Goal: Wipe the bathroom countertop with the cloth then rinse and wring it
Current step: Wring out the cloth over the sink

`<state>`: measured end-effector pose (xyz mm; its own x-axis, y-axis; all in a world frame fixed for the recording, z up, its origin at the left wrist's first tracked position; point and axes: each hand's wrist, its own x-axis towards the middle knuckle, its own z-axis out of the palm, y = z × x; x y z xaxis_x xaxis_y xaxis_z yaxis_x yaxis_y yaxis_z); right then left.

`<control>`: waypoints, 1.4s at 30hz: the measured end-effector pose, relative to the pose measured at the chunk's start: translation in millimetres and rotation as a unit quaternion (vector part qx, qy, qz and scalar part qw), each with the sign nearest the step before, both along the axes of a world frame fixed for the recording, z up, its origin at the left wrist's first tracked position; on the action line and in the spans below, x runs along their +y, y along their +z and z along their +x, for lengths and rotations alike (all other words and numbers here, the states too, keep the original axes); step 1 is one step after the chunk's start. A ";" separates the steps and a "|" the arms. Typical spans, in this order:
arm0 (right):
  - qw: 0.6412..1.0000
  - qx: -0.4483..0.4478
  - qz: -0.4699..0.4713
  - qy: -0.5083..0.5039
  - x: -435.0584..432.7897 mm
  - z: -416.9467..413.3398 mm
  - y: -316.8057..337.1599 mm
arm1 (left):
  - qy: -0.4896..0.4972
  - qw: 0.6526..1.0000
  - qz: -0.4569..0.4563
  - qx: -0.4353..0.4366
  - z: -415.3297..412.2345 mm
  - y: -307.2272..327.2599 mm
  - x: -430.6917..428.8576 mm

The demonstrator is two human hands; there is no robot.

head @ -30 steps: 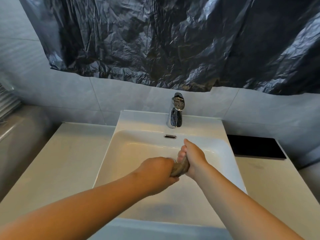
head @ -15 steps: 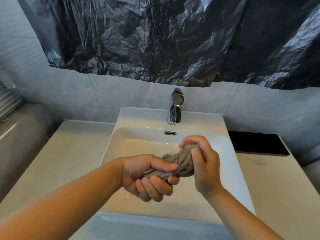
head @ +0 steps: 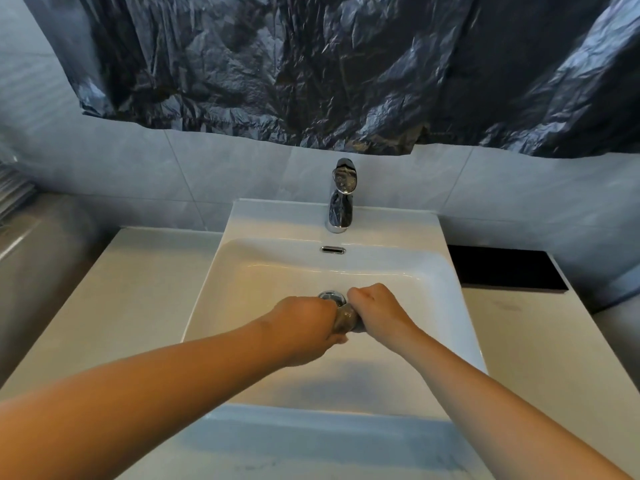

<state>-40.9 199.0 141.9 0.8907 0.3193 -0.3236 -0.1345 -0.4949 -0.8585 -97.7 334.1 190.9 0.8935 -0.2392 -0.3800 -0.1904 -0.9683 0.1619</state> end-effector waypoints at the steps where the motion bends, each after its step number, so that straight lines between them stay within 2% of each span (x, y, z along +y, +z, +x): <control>1: 0.999 0.035 -0.009 -0.002 0.4 1.2 2.2 | -0.018 1.000 0.018 -0.016 0.1 -3.0 -1.3; 3: 0.996 0.081 -0.036 0.006 -0.9 2.0 7.0 | -0.032 0.998 0.034 -0.032 2.3 -7.9 -3.1; 5: 0.997 0.071 -0.029 0.014 -5.1 0.8 7.3 | -0.019 1.000 0.016 -0.018 5.8 -5.9 -2.2; 7: 1.000 -0.012 -0.009 0.026 -9.9 -0.1 8.2 | 0.030 0.994 -0.082 0.065 8.9 0.5 1.9; 8: 0.997 -0.063 0.008 0.038 -15.1 -2.8 10.7 | 0.064 0.975 -0.164 0.137 8.8 4.2 4.5; 10: 0.988 -0.123 0.075 0.050 -28.6 -11.7 19.5 | 0.130 0.890 -0.324 0.293 5.8 11.5 12.1; 12: 0.974 -0.171 0.150 0.023 -41.2 -22.2 27.7 | 0.153 0.786 -0.426 0.421 2.3 15.5 23.4; 14: 0.947 -0.260 0.187 0.010 -48.2 -32.5 30.3 | 0.125 0.672 -0.489 0.542 1.2 17.7 32.4; 16: 0.921 -0.334 0.197 0.019 -46.1 -41.4 30.2 | 0.074 0.575 -0.516 0.630 2.4 20.5 34.4; 18: 0.903 -0.365 0.226 0.011 -36.1 -47.8 30.6 | 0.041 0.506 -0.525 0.683 3.1 23.6 31.8; 20: 0.892 -0.374 0.252 -0.005 -24.1 -48.3 34.8 | 0.035 0.474 -0.524 0.707 5.4 23.7 29.8; 21: 0.891 -0.378 0.251 -0.012 -19.4 -46.5 36.5 | 0.043 0.476 -0.519 0.709 7.1 23.4 30.0; 22: 0.894 -0.379 0.240 -0.011 -16.3 -43.2 37.0 | 0.054 0.495 -0.509 0.702 8.6 23.9 30.5; 23: 0.900 -0.373 0.223 -0.002 -14.7 -39.0 36.2 | 0.064 0.534 -0.492 0.684 9.6 24.8 30.4; 25: 0.925 -0.335 0.179 0.021 -13.9 -29.5 32.1 | 0.084 0.668 -0.431 0.601 9.8 26.3 27.0; 27: 0.955 -0.272 0.109 0.039 -12.7 -19.2 24.1 | 0.114 0.813 -0.329 0.467 9.2 25.2 18.8; 28: 0.967 -0.243 0.065 0.047 -11.0 -14.7 20.1 | 0.127 0.870 -0.274 0.388 9.0 22.5 14.2; 30: 0.978 -0.200 -0.011 0.049 -7.1 -8.1 10.9 | 0.122 0.949 -0.172 0.234 7.8 14.6 5.3; 31: 0.981 -0.184 -0.035 0.042 -5.2 -6.4 5.5 | 0.104 0.971 -0.130 0.171 6.9 8.7 1.5; 33: 0.987 -0.140 -0.070 0.028 -2.5 -6.5 -5.4 | 0.054 0.993 -0.043 0.091 2.9 -2.5 -3.7; 36: 0.992 -0.009 -0.123 0.034 3.3 -11.6 -13.2 | -0.035 0.995 0.079 0.056 -2.9 -17.4 -6.2; 40: 0.966 0.199 -0.151 0.066 -0.9 -10.8 -1.9 | -0.094 0.987 0.125 0.026 2.3 -27.0 -7.7; 42: 0.957 0.245 -0.134 0.079 -6.4 -5.3 1.6 | -0.093 0.989 0.110 0.009 5.5 -29.6 -10.0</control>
<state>-46.2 192.6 143.5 0.5581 0.2842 -0.7796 -0.3935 -0.7365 -0.5502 -92.1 324.1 161.3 0.8345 -0.3086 -0.4565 -0.3679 -0.9288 -0.0446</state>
